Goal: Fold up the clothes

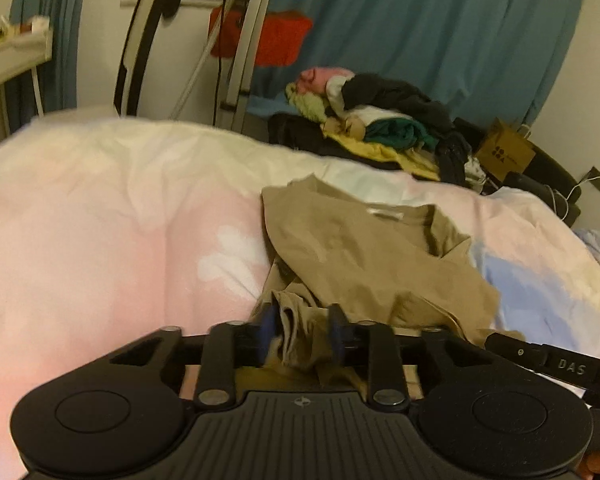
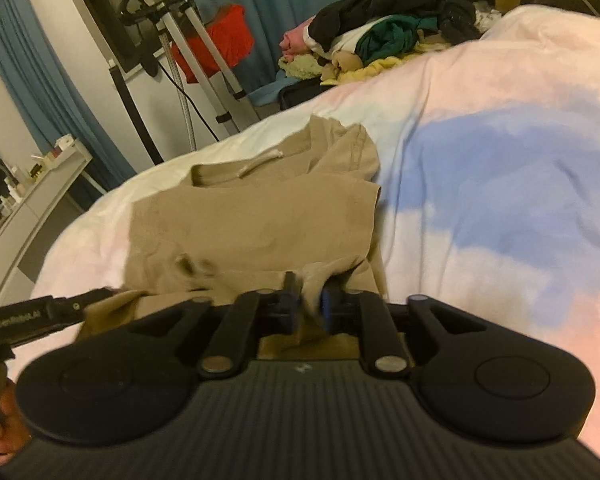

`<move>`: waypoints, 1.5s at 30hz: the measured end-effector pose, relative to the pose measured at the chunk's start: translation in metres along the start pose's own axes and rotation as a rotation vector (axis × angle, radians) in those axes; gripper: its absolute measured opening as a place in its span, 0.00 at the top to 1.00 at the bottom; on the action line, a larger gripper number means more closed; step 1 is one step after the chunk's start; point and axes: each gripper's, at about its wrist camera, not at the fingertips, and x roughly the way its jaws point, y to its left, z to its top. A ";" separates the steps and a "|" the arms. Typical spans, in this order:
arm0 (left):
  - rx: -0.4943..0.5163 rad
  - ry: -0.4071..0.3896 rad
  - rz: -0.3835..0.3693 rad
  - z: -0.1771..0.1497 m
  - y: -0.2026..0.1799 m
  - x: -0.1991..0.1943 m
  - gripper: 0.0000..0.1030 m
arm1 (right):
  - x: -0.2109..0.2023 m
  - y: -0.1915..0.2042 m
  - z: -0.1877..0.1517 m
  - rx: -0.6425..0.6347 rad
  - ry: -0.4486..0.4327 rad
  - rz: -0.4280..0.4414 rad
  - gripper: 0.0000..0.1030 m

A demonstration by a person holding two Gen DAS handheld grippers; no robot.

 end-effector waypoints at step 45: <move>0.152 -0.206 0.023 -0.113 -0.049 -0.186 0.00 | -0.169 0.018 -0.097 -0.022 -0.244 0.016 0.19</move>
